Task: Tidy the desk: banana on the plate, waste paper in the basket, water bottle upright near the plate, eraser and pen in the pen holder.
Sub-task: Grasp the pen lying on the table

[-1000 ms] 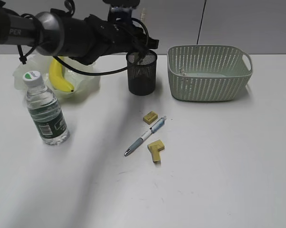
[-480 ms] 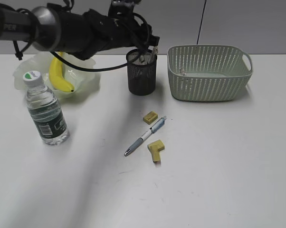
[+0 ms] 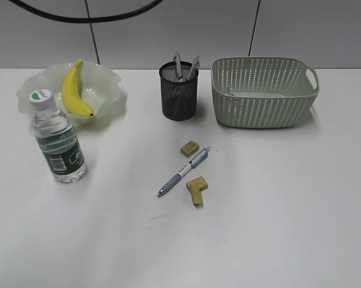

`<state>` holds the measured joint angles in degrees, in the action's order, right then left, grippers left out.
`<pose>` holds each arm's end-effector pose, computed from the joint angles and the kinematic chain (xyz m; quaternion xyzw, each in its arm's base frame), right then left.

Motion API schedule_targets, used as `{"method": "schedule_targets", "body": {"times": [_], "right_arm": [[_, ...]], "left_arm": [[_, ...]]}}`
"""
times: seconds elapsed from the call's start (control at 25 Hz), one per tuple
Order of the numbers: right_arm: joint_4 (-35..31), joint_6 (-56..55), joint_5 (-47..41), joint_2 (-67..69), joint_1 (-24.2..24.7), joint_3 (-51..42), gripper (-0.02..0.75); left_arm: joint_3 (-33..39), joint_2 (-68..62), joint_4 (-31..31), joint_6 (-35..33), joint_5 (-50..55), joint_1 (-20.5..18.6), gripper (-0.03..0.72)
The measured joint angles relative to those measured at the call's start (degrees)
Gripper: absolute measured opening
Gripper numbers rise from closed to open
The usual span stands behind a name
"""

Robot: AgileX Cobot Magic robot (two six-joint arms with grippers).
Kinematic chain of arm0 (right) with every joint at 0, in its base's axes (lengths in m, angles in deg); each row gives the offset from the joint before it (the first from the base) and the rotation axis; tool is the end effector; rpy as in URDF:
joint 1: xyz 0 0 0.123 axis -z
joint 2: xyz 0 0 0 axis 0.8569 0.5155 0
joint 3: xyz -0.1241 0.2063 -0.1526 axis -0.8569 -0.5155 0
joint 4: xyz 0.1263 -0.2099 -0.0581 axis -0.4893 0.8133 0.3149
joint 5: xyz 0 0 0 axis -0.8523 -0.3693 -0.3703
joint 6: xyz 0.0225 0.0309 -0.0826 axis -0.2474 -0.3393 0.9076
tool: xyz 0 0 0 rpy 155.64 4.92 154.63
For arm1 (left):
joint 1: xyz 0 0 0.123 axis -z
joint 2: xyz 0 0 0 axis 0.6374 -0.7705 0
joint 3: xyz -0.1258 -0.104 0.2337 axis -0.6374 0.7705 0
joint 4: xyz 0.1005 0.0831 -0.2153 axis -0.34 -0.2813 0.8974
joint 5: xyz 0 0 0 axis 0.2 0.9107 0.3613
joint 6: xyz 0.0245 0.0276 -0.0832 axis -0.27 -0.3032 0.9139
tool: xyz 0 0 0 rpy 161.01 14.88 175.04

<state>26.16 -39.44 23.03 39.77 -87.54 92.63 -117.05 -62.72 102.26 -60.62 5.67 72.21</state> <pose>-0.0032 -0.0067 0.2816 -0.2103 0.8162 0.1035 0.5282 0.3900 -0.2634 0.3302 0.2719 0.7518 -0.2089 0.5633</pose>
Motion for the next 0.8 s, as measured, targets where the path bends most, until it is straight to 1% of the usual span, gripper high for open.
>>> {"method": "schedule_targets", "body": {"times": [0.12, 0.16, 0.24, 0.28, 0.36, 0.44, 0.48, 0.56, 0.6, 0.68, 0.8], "right_arm": [[0.0, 0.0, 0.0, 0.0, 0.0, 0.0, 0.340], [0.0, 0.0, 0.0, 0.0, 0.0, 0.0, 0.340], [0.0, 0.0, 0.0, 0.0, 0.0, 0.0, 0.340], [0.0, 0.0, 0.0, 0.0, 0.0, 0.0, 0.340], [0.0, 0.0, 0.0, 0.0, 0.0, 0.0, 0.340], [0.0, 0.0, 0.0, 0.0, 0.0, 0.0, 0.340], [0.0, 0.0, 0.0, 0.0, 0.0, 0.0, 0.340], [0.0, 0.0, 0.0, 0.0, 0.0, 0.0, 0.340], [0.0, 0.0, 0.0, 0.0, 0.0, 0.0, 0.340], [0.0, 0.0, 0.0, 0.0, 0.0, 0.0, 0.340], [0.0, 0.0, 0.0, 0.0, 0.0, 0.0, 0.340]], "left_arm": [[0.0, 3.7, -0.5, 0.3, 11.8, -1.1, 0.415], [0.0, 4.8, -1.4, 1.3, 16.5, -1.7, 0.410], [-0.2, 6.4, -5.5, 5.4, 24.9, -2.6, 0.398], [-0.2, 7.2, -9.7, 8.7, 29.1, -2.9, 0.394], [-0.2, 8.2, -20.6, 16.1, 36.6, -3.1, 0.391], [-0.2, 8.9, -32.6, 25.1, 44.5, -3.1, 0.390], [-0.2, 9.2, -37.6, 28.6, 47.7, -3.1, 0.389], [-0.2, 10.0, -44.3, 35.0, 54.7, -3.5, 0.389], [-0.2, 10.5, -46.5, 37.3, 57.1, -3.9, 0.386], [-0.2, 11.2, -48.2, 40.3, 59.0, -5.1, 0.373], [2.4, 13.5, -48.6, 42.6, 59.2, -7.0, 0.335]]}}
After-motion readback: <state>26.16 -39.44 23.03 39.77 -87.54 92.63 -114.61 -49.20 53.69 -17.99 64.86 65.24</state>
